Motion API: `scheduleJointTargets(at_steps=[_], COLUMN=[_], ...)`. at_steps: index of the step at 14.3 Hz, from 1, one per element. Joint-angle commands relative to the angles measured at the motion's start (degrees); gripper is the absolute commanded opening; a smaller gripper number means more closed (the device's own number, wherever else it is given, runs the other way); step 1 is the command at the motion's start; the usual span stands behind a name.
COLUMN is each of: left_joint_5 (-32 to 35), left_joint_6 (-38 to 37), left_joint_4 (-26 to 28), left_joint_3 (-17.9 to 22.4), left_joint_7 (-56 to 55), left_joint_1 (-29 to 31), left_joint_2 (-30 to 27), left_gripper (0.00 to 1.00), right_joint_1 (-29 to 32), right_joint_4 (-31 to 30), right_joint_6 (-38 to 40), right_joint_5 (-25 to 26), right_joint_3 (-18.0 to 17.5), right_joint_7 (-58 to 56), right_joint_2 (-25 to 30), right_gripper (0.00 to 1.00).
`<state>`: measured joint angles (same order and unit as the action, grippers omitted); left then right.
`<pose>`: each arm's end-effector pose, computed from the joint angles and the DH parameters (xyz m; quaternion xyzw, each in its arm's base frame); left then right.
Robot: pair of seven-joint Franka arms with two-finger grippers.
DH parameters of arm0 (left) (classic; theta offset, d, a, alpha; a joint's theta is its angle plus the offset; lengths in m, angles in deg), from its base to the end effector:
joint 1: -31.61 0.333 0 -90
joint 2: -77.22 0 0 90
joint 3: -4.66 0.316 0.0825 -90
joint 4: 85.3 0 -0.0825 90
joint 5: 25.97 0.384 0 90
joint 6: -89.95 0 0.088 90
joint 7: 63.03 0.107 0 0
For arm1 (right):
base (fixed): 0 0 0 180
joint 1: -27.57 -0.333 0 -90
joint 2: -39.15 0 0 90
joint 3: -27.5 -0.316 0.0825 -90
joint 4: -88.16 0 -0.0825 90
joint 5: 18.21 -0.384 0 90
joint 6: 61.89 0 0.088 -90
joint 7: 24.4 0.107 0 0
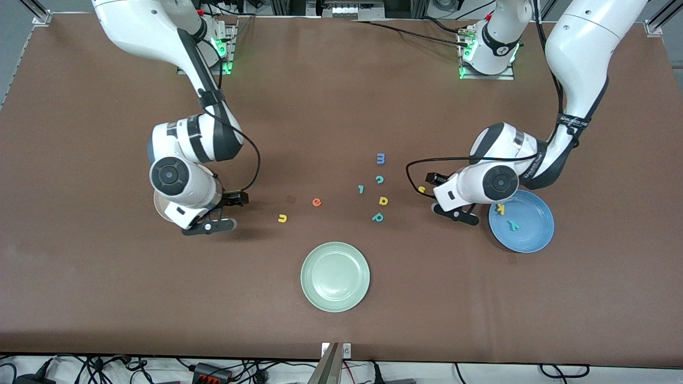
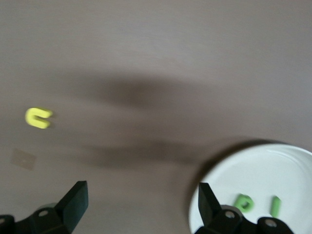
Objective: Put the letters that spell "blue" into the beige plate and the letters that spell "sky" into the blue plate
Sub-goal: 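Grasp the yellow u with the right gripper, the yellow s with the left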
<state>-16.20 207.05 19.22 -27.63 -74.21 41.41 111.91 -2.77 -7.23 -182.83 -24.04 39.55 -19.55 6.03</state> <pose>0.5767 -0.2091 0.2259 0.9776 -0.1285 -0.1604 0.0448 0.6275 0.2279 0.2672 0.9930 0.1014 -0.0545 0.0275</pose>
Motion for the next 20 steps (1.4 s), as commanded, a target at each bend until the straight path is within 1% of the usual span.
scheduleJointTargets(at_steps=[1,2,3,4,5,6,7,10,11,13,16,18,20], left_joint_5=[-0.9,-0.3,3.5,7.2,8.3,8.5,8.5,8.6,8.6,8.6,9.1,10.3,10.3], left_joint_6=[4.1,4.4,4.6,4.6,4.9,6.2,7.0,11.0,12.1,12.4,12.4,12.4,12.4], left_joint_4=[0.9,0.9,0.8,0.8,0.8,0.9,1.3,2.1,2.1,2.1,2.4,2.4,2.4], left_joint_3=[0.3,0.6,0.6,0.4,0.4,0.5,0.6,0.6,0.7,0.7,1.3,1.4,1.3], left_joint_7=[-2.5,-2.6,-2.6,-2.9,-3.1,-3.0,-3.0,-3.0,-2.9,-3.1,-3.3,-3.3,-3.3], left_joint_1=[-1.1,-2.6,-3.2,-3.6,-4.1,-4.4,-4.6,-4.5,-4.4,-4.8,-6.5,-6.7,-6.8], left_joint_2=[1.2,1.2,1.2,1.3,1.4,1.9,2.1,3.5,3.8,4.6,4.9,5.0,5.9], left_gripper=[0.98,0.97,0.94,0.92,0.90,0.89,0.86,0.84,0.83,0.82,0.80,0.78,0.72], right_joint_1=[-3.3,-4.1,-4.6,-4.7,-4.8,-5.2,-5.2,-6.7,-6.8,-6.8,-6.1,-6.0,-6.0], right_joint_4=[6.9,8.4,9.0,9.6,9.7,9.7,9.7,9.0,8.6,7.8,7.8,7.8,7.9], right_joint_6=[0.2,0.2,-0.1,-1.7,-3.8,-5.4,-6.1,-5.9,-5.8,-6.2,-10.5,-11.9,-12.2], right_joint_5=[-1.3,-1.4,-1.3,-1.2,-1.2,-1.2,-1.2,-1.0,-1.0,-0.8,-0.7,-0.8,-0.6], right_joint_3=[-0.3,-0.3,-0.3,-0.4,-0.6,-2.0,-2.6,-2.7,-2.7,-2.7,-2.7,-2.6,-2.6], right_joint_7=[-3.3,-3.2,-3.4,-4.6,-6.9,-11.0,-14.4,-25.3,-29.7,-35.9,-44.7,-46.4,-47.4], right_joint_2=[-5.8,-7.1,-8.1,-8.9,-9.2,-9.8,-10.1,-10.6,-10.6,-11.1,-12.6,-13.2,-13.5], right_gripper=[1.00,1.00,0.94,0.91,0.91,0.91,0.92,0.99,0.99,0.94,0.77,0.68,0.68])
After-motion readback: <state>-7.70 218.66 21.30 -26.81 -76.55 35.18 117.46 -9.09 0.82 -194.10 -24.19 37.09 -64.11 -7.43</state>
